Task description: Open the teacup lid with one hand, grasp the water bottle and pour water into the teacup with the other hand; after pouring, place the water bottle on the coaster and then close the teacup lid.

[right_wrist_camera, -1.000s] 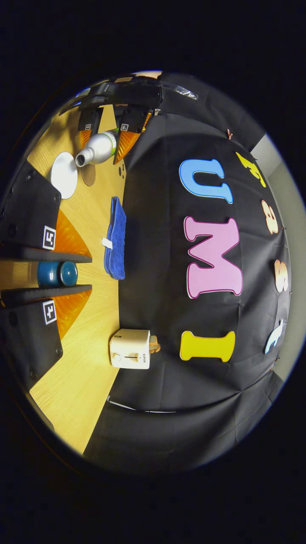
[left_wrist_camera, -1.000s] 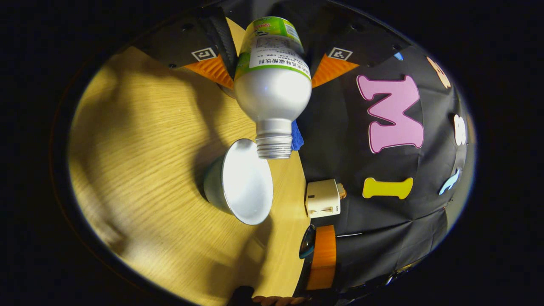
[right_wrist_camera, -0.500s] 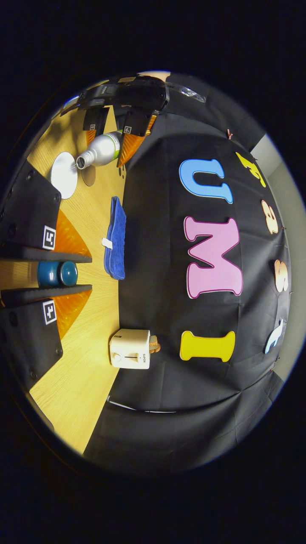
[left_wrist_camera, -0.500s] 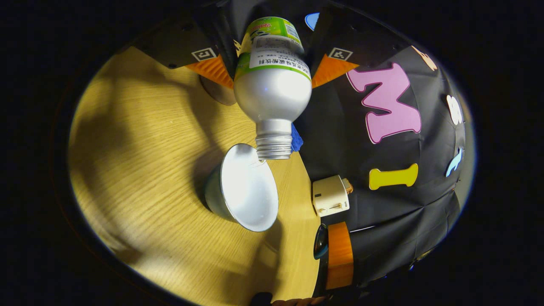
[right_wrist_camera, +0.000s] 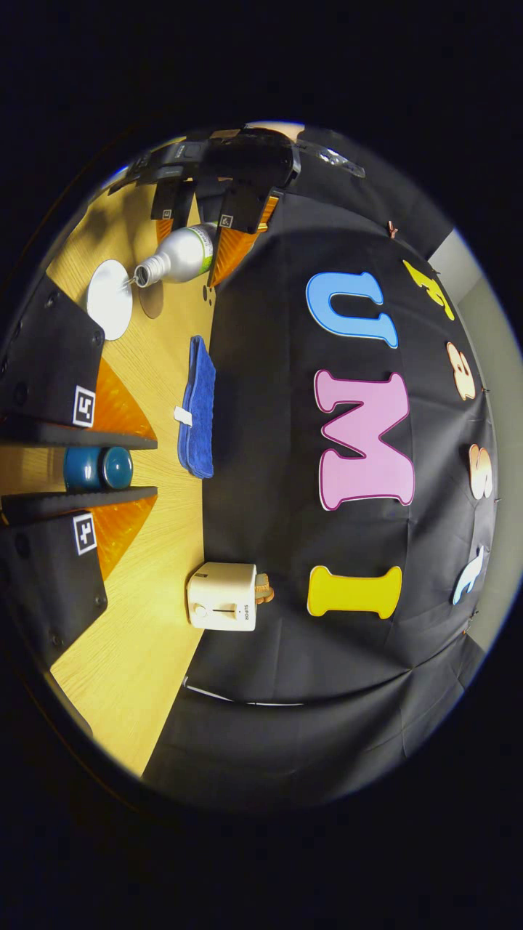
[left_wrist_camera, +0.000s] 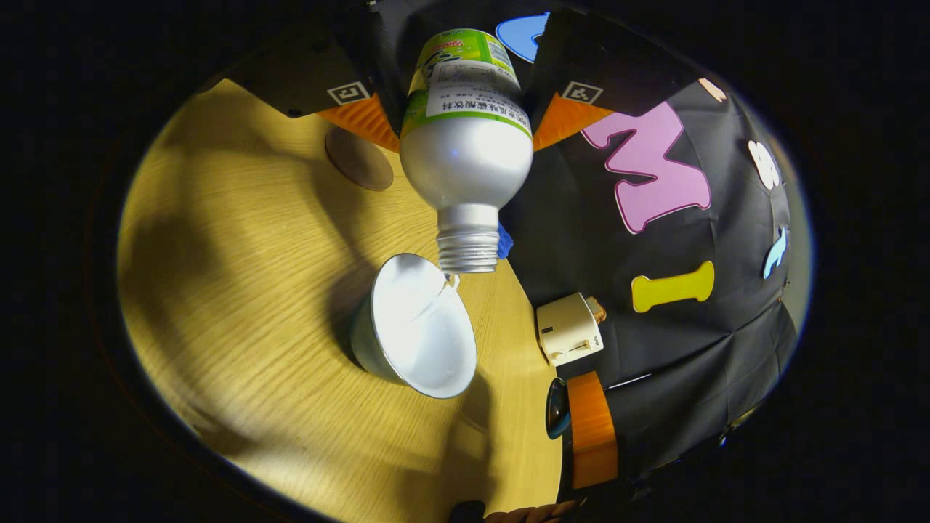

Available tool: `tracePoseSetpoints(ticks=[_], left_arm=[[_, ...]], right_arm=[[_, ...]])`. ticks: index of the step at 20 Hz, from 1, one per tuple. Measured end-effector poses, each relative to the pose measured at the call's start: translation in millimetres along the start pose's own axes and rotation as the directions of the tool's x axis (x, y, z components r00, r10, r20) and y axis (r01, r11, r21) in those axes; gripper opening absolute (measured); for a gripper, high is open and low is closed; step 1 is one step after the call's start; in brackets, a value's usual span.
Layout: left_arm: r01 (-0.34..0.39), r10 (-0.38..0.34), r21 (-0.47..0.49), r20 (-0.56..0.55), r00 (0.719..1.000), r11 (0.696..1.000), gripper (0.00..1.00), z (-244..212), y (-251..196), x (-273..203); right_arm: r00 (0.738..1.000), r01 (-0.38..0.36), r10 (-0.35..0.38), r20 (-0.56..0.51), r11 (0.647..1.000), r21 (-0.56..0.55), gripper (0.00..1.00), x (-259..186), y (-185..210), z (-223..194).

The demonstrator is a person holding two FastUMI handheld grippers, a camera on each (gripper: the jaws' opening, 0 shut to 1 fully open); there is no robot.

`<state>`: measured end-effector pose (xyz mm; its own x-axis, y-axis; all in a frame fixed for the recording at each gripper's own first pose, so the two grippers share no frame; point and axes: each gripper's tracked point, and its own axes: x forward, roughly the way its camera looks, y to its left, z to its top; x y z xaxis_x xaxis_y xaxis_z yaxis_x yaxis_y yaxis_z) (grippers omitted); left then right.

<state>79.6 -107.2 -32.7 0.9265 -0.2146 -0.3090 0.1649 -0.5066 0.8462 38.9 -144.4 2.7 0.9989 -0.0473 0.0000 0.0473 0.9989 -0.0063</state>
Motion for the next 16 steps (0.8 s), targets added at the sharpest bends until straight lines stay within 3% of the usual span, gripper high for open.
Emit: tracePoseSetpoints(ticks=[16], left_arm=[[-0.038, 0.043, 0.115, -0.042, 0.998, 0.993, 0.81, -9.2, -3.1, 6.1]], right_arm=[[1.000, -0.002, 0.002, 0.000, 1.000, 0.000, 0.28, 0.4, -0.4, 0.4]])
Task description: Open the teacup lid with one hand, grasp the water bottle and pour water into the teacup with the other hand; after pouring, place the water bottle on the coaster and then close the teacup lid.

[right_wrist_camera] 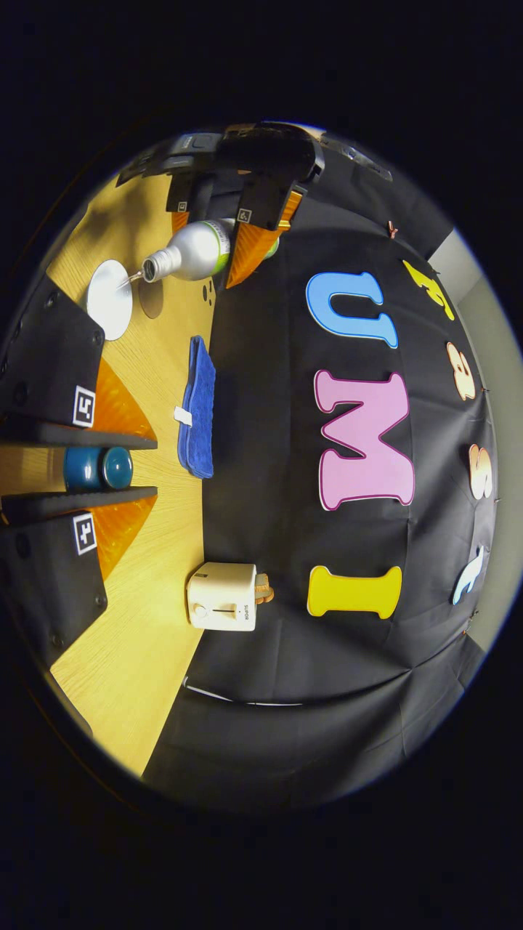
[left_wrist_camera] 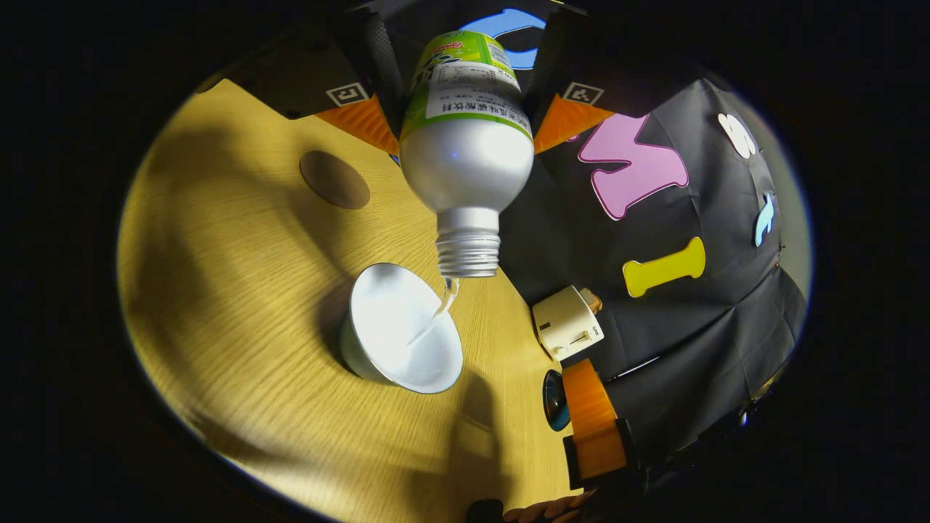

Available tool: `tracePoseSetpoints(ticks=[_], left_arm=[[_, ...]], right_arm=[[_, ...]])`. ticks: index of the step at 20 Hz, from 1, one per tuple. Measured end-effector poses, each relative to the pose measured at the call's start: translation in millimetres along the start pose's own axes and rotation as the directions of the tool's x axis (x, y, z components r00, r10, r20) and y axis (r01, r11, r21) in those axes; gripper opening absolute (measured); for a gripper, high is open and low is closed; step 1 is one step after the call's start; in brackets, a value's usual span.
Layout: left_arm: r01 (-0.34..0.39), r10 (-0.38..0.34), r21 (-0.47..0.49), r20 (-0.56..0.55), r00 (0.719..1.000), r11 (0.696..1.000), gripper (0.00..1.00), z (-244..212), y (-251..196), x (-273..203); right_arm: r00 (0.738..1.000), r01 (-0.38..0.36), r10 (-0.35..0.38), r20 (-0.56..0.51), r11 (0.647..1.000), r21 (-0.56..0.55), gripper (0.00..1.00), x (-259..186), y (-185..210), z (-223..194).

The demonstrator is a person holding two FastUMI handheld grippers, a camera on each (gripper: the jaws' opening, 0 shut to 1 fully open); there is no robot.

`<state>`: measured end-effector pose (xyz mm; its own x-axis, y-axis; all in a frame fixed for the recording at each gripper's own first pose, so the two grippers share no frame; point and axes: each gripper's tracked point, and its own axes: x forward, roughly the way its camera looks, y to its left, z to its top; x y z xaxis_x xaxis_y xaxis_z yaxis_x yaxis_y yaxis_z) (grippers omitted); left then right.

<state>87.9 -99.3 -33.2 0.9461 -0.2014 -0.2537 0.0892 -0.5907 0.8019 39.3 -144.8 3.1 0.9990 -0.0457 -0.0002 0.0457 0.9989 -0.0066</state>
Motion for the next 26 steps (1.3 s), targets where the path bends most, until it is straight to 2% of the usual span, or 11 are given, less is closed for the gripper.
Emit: tracePoseSetpoints(ticks=[11, 26], left_arm=[[-0.005, 0.007, 0.038, -0.051, 0.999, 0.999, 0.81, 1.4, 0.5, -4.6], [-0.002, 0.004, 0.054, -0.040, 0.999, 0.999, 0.81, 4.9, -1.0, -6.5]], right_arm=[[1.000, -0.007, 0.007, 0.000, 1.000, 0.001, 0.28, -0.3, 1.1, 0.4], [1.000, -0.007, 0.007, 0.000, 1.000, 0.001, 0.28, -1.0, 0.8, 0.6]])
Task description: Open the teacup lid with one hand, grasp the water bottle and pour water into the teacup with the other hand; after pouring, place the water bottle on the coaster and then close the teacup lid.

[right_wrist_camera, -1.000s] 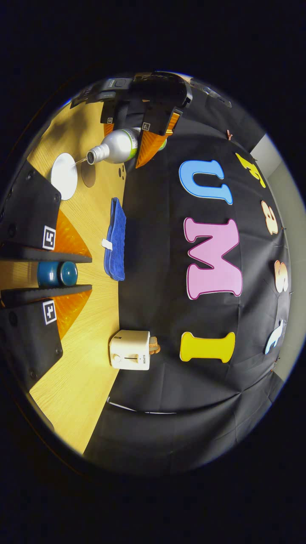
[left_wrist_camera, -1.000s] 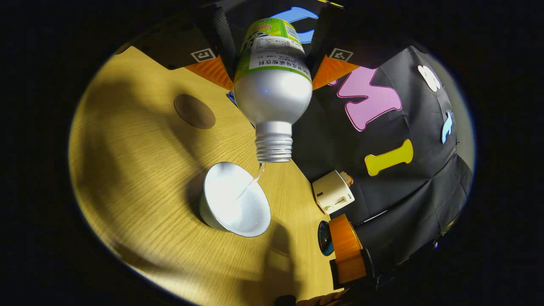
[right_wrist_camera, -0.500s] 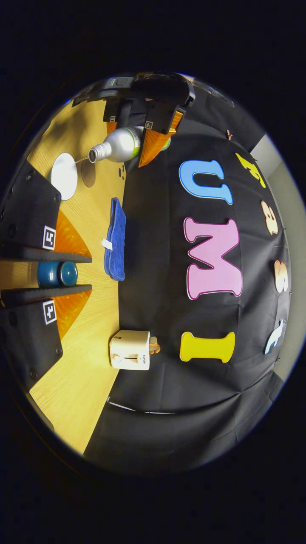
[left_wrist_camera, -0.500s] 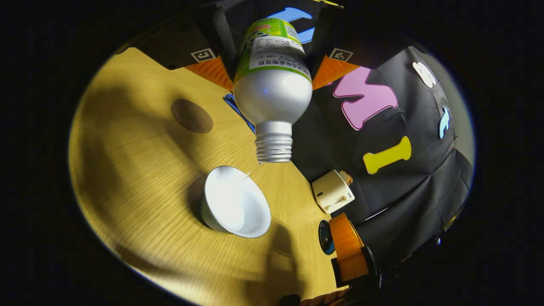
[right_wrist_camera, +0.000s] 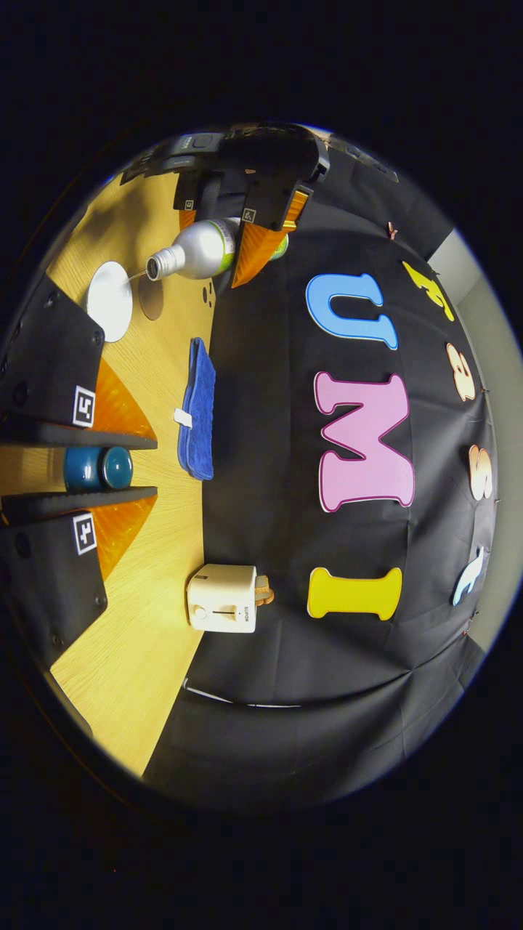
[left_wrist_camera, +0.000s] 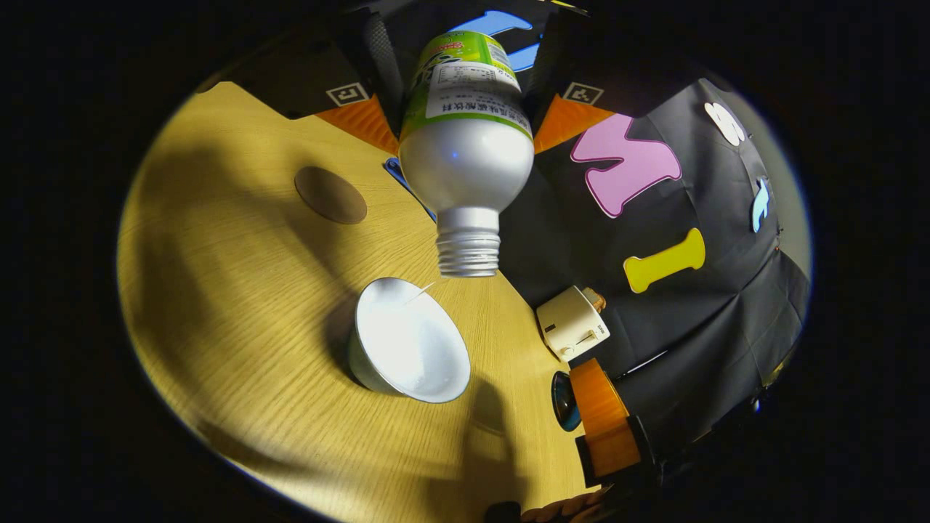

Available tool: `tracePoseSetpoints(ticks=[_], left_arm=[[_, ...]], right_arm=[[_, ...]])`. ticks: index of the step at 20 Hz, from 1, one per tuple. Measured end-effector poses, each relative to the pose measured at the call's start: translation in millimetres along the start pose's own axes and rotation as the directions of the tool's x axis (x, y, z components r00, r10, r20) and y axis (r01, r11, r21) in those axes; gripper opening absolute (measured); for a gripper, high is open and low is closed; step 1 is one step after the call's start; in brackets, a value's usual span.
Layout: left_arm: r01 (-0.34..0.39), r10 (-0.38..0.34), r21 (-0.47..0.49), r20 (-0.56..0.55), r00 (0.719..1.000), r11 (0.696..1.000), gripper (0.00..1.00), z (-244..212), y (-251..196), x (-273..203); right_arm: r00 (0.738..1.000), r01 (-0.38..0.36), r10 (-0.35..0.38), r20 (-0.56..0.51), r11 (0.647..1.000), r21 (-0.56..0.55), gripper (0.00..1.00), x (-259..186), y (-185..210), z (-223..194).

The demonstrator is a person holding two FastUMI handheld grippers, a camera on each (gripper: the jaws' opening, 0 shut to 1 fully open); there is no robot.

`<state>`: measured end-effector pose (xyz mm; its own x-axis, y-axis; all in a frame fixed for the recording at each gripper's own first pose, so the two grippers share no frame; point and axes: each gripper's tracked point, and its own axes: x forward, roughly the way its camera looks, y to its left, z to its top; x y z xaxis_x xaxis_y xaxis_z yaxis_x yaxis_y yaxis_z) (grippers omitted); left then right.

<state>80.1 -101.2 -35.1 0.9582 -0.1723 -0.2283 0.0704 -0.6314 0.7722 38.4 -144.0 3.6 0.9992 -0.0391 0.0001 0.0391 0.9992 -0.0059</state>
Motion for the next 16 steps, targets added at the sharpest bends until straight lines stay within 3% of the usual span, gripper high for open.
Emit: tracePoseSetpoints(ticks=[16], left_arm=[[0.010, -0.010, 0.013, 0.016, 1.000, 1.000, 0.81, 8.8, -2.9, 3.0]], right_arm=[[1.000, -0.011, 0.011, 0.000, 1.000, 0.000, 0.28, -0.3, 1.4, -0.7]])
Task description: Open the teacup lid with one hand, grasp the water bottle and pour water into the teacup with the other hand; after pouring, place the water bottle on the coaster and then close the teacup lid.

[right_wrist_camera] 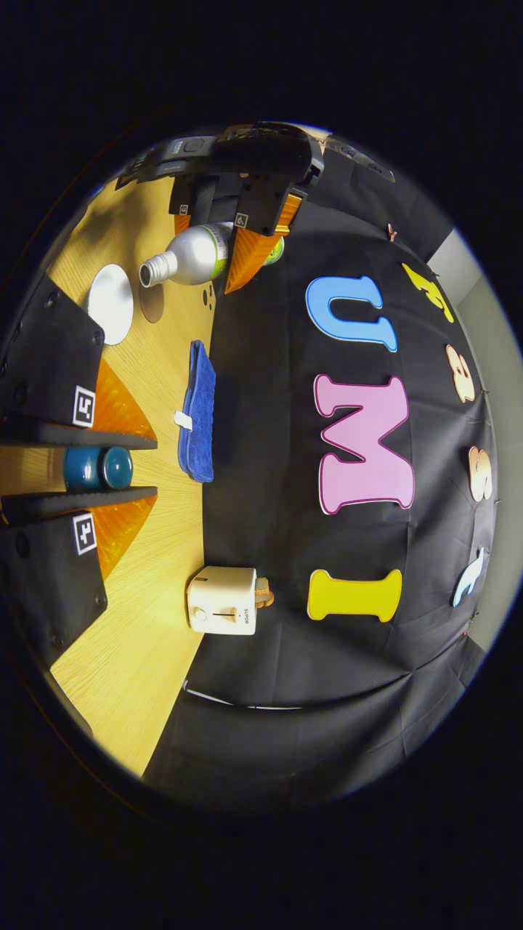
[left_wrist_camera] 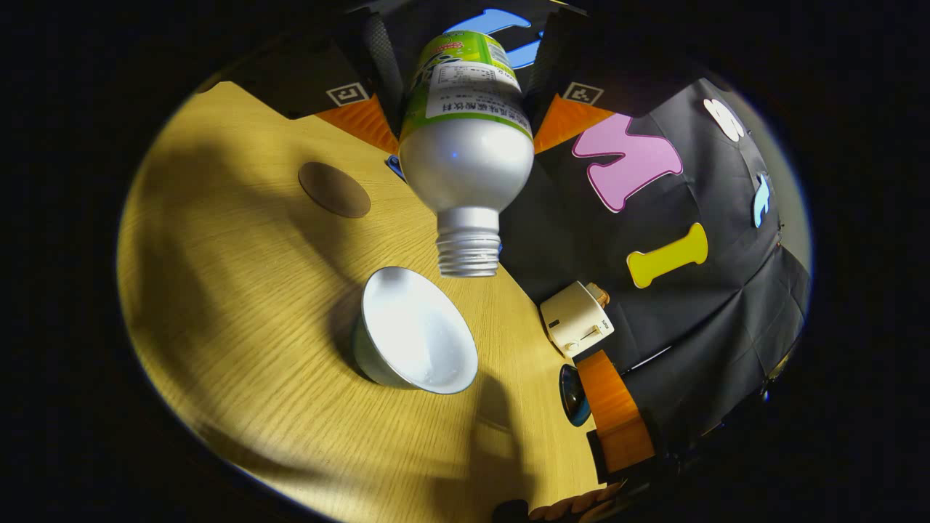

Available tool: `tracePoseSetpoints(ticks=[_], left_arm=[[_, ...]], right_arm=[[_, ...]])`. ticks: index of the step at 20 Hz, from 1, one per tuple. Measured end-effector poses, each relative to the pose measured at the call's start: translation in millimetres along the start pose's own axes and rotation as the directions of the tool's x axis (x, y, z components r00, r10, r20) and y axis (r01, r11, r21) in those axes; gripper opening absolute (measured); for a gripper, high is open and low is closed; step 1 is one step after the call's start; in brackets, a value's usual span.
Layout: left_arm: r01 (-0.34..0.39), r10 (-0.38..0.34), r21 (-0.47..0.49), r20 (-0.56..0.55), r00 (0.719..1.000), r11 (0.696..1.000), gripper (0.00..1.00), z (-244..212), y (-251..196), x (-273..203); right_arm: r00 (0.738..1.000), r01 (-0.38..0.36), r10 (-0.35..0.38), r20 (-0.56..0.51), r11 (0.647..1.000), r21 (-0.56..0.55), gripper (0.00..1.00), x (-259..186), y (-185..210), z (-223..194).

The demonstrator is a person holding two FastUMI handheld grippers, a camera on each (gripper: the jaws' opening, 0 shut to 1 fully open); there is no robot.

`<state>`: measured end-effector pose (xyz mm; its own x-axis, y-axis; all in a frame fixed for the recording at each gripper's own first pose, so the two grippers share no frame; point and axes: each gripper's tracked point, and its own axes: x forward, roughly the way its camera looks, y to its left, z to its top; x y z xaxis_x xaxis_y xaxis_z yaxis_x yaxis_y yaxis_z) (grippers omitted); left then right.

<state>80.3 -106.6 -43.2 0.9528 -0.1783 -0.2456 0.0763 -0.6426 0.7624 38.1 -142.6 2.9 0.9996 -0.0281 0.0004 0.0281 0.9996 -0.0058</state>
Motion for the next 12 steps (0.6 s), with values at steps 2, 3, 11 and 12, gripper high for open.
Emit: tracePoseSetpoints(ticks=[2, 3, 11, 12], left_arm=[[-0.002, 0.002, -0.010, 0.003, 1.000, 1.000, 0.81, 0.7, 0.2, 0.4], [-0.007, 0.007, -0.020, 0.006, 1.000, 1.000, 0.81, 1.5, -0.1, 0.1], [-0.142, 0.144, -0.462, -0.030, 0.989, 0.875, 0.81, 5.0, 4.7, -19.2], [-0.173, 0.174, -0.550, -0.049, 0.983, 0.817, 0.81, 5.8, 7.6, -22.4]], right_arm=[[1.000, 0.000, 0.000, 0.000, 1.000, 0.000, 0.28, -0.4, 0.0, 0.3], [1.000, 0.000, 0.000, 0.000, 1.000, 0.000, 0.28, -0.3, 0.2, 0.3], [1.000, 0.000, 0.000, 0.000, 1.000, 0.000, 0.28, -0.1, -0.1, -0.1], [1.000, 0.000, 0.000, 0.000, 1.000, 0.001, 0.28, -0.4, -0.2, 0.0]])
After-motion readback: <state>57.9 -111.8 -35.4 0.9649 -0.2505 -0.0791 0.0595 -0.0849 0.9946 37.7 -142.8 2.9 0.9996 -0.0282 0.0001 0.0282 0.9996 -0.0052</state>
